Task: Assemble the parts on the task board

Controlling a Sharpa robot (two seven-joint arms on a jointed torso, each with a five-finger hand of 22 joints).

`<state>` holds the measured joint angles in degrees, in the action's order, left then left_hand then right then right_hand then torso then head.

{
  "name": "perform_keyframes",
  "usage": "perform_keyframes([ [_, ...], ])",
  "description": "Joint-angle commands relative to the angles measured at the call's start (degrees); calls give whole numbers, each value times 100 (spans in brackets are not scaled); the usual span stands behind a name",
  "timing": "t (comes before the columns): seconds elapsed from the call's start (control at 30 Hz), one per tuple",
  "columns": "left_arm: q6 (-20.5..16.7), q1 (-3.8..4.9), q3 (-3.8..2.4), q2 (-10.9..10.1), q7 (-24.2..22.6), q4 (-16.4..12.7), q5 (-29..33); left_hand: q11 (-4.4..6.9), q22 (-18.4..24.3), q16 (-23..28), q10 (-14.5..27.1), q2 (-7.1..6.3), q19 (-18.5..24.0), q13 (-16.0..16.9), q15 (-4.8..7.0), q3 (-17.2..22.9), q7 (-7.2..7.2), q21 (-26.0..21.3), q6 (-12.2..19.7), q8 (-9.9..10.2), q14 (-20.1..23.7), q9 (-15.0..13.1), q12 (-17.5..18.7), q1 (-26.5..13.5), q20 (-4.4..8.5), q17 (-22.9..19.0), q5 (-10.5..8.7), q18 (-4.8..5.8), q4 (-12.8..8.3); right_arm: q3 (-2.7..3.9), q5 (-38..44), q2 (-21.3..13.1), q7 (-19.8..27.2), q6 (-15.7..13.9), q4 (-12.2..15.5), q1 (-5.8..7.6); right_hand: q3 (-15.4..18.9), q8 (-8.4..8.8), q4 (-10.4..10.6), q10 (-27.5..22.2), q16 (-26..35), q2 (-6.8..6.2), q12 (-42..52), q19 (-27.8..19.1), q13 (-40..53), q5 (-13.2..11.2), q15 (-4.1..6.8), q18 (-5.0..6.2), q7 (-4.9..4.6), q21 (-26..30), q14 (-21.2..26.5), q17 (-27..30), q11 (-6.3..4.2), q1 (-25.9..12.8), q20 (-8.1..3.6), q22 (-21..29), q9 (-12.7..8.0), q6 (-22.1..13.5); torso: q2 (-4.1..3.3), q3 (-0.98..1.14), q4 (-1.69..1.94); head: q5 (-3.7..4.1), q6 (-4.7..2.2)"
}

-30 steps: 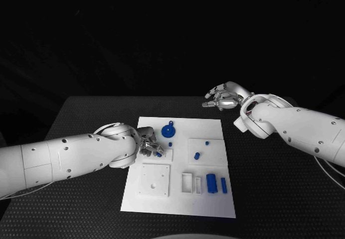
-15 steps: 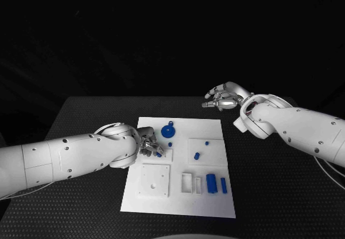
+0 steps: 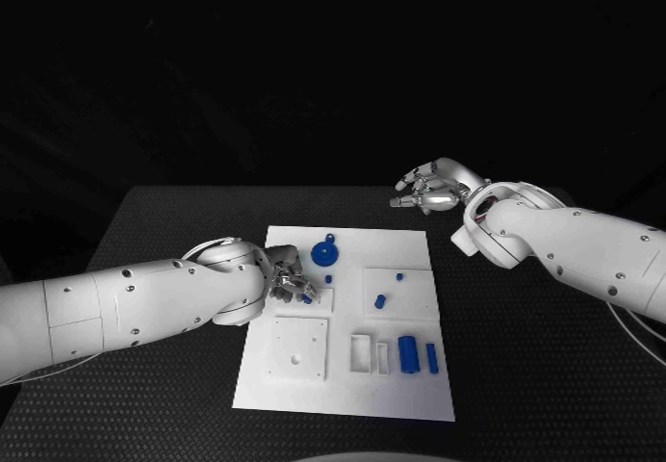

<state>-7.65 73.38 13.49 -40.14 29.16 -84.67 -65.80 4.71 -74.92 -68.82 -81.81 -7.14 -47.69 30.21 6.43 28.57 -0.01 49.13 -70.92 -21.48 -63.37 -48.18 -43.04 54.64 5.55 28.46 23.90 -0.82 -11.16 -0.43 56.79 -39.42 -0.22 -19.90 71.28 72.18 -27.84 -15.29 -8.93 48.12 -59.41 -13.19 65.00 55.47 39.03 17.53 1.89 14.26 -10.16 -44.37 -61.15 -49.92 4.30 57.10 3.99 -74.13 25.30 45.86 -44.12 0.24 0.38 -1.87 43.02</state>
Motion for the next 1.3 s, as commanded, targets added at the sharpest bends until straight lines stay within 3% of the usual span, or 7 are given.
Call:
perform_keyframes([
  [0.03,-23,-54,31,42,-52,-9,-81,55,-48,-23,3,238,33,-7,12,122,-9,-24,9,27,11,9,-31,287,634,-9,-12,82,-173,3,2,-1,49,50,12,1,37,-27,1,-31,1,15,34,-18,-9,36,-3,74,-41,37,46,10,-7,-65,19,-7,-9,-13,1,-4,4,-1,2],
  [1.3,-108,-60,31,0,41,38,-224,86,-47,-41,-1,282,11,-18,13,109,-12,-10,-7,29,-13,17,-44,307,636,-18,6,82,-211,3,1,-18,52,48,16,1,41,-30,6,-35,-8,14,50,-12,-31,53,-2,74,-41,48,48,20,-7,-66,17,-18,-10,-15,-2,-1,5,4,1],
])
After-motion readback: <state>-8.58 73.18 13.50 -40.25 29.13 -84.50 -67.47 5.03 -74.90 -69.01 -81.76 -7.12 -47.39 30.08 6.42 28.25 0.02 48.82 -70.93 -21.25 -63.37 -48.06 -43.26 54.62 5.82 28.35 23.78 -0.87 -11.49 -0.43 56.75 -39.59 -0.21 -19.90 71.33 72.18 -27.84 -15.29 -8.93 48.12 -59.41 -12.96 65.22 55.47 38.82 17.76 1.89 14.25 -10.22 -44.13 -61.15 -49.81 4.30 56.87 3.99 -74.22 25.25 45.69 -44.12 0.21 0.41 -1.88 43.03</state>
